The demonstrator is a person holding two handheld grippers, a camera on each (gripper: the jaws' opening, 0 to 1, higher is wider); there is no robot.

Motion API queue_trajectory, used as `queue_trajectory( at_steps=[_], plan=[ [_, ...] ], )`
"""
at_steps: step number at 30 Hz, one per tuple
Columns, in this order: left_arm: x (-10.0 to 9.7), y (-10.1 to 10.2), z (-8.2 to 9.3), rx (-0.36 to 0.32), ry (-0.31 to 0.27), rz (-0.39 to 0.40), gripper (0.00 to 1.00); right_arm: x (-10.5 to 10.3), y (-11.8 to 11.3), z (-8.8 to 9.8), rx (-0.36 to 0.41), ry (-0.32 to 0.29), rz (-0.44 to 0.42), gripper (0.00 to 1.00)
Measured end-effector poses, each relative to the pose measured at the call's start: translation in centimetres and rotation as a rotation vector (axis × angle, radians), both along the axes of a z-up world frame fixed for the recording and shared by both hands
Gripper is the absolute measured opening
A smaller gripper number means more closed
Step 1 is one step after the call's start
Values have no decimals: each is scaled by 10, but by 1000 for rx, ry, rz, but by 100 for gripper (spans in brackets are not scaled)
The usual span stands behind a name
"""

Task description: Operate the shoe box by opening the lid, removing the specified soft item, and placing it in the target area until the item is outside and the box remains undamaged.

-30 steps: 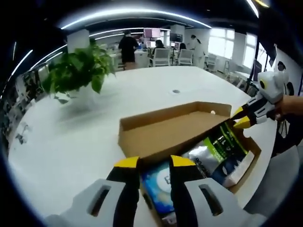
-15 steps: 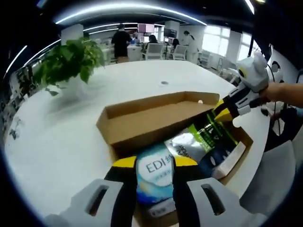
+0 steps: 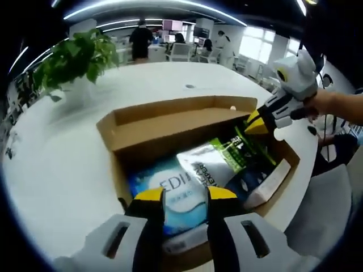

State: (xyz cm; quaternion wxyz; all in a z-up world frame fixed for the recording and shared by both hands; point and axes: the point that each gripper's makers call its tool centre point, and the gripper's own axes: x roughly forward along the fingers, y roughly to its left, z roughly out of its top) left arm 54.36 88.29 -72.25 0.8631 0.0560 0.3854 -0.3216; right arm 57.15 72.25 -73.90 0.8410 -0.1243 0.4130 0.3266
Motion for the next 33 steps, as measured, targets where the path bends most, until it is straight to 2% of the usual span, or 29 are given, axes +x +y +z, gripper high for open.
queue_trajectory(
  at_steps=[15, 22, 29, 33],
  plan=[
    [-19, -16, -19, -36, 113, -40, 26, -2, -2, -10, -56, -1, 42, 0],
    [-25, -25, -25, -77, 174, -38, 23, -3, -2, -12, -57, 5, 50, 0],
    [-33, -37, -31, -159, 251, -24, 17, -4, -2, -15, -56, 7, 50, 0],
    [-30, -36, -30, -176, 257, -3, 15, -3, -2, -15, -51, 5, 43, 0]
  ],
)
